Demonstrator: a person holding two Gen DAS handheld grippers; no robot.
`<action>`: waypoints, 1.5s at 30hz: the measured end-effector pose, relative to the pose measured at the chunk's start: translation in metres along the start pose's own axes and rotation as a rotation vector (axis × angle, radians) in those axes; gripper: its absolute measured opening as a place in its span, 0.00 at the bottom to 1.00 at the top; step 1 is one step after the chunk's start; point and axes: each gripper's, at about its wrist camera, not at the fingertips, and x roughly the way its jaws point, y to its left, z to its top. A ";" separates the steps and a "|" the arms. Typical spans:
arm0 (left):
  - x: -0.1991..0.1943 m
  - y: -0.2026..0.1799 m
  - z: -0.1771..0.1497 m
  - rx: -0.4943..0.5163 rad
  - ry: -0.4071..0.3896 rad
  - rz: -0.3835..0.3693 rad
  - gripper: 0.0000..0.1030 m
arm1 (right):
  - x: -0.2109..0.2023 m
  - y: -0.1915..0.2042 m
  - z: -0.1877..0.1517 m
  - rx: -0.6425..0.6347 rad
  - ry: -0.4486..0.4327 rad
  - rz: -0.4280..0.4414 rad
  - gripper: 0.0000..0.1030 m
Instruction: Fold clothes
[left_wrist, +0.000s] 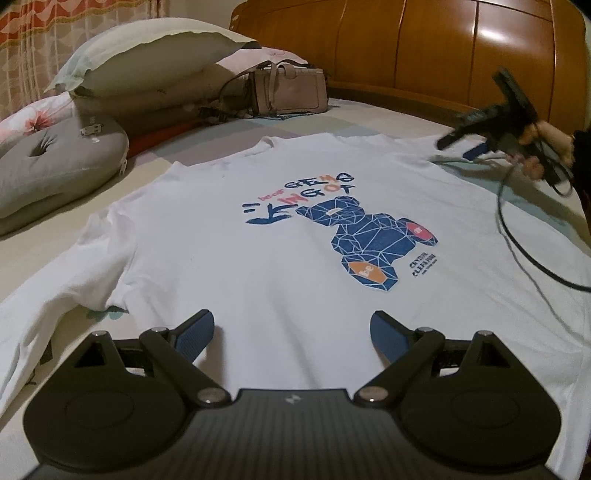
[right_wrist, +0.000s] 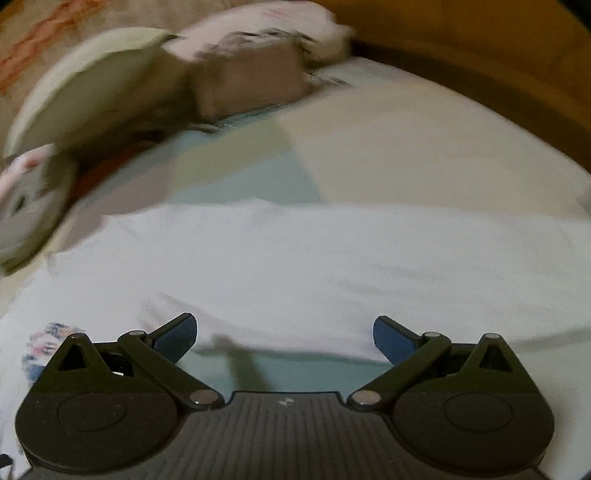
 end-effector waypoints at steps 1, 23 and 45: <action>0.000 0.000 0.000 0.000 0.001 0.003 0.89 | -0.007 -0.003 -0.006 -0.007 -0.012 -0.005 1.00; -0.010 0.022 0.004 -0.151 -0.042 0.053 0.89 | -0.009 0.205 -0.111 -0.407 0.001 0.000 1.00; -0.004 0.085 0.009 -0.539 -0.009 0.194 0.86 | -0.004 0.207 -0.100 -0.329 0.054 -0.003 1.00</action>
